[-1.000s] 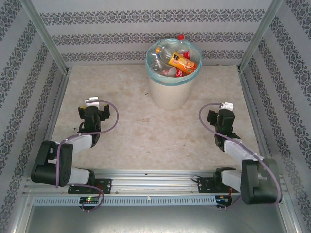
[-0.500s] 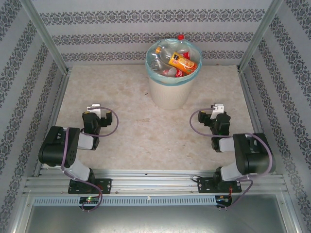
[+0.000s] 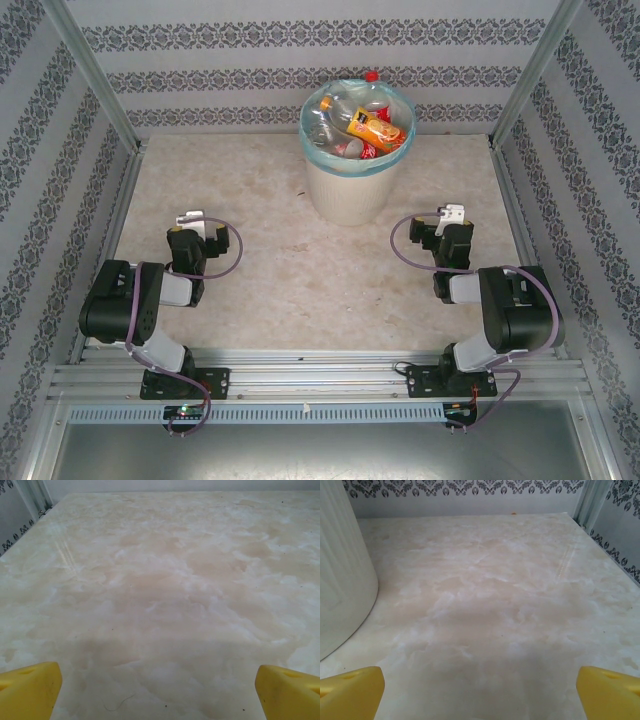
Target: Put the plastic bottles in the bin
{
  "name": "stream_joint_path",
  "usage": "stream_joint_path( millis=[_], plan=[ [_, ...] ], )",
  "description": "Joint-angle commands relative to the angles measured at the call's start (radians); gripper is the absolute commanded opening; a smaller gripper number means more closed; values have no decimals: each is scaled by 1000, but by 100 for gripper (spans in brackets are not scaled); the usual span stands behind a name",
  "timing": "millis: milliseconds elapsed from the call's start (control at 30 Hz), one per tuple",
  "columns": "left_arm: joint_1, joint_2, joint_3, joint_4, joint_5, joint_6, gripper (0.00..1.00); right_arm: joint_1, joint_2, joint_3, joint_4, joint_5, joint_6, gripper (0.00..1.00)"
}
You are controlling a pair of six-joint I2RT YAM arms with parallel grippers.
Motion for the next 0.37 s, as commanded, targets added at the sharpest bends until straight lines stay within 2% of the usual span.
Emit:
stream_joint_path(
  millis=[0,233,333],
  plan=[
    [7,-4,20,22,6,-8,100,18,-14,23,-2,26,-2,98],
    [8,-4,23,16,8,-6,100,18,-13,24,-3,25,-2,98],
    [6,-5,14,36,-26,-16,100,18,-13,24,-3,24,-3,98]
  ],
)
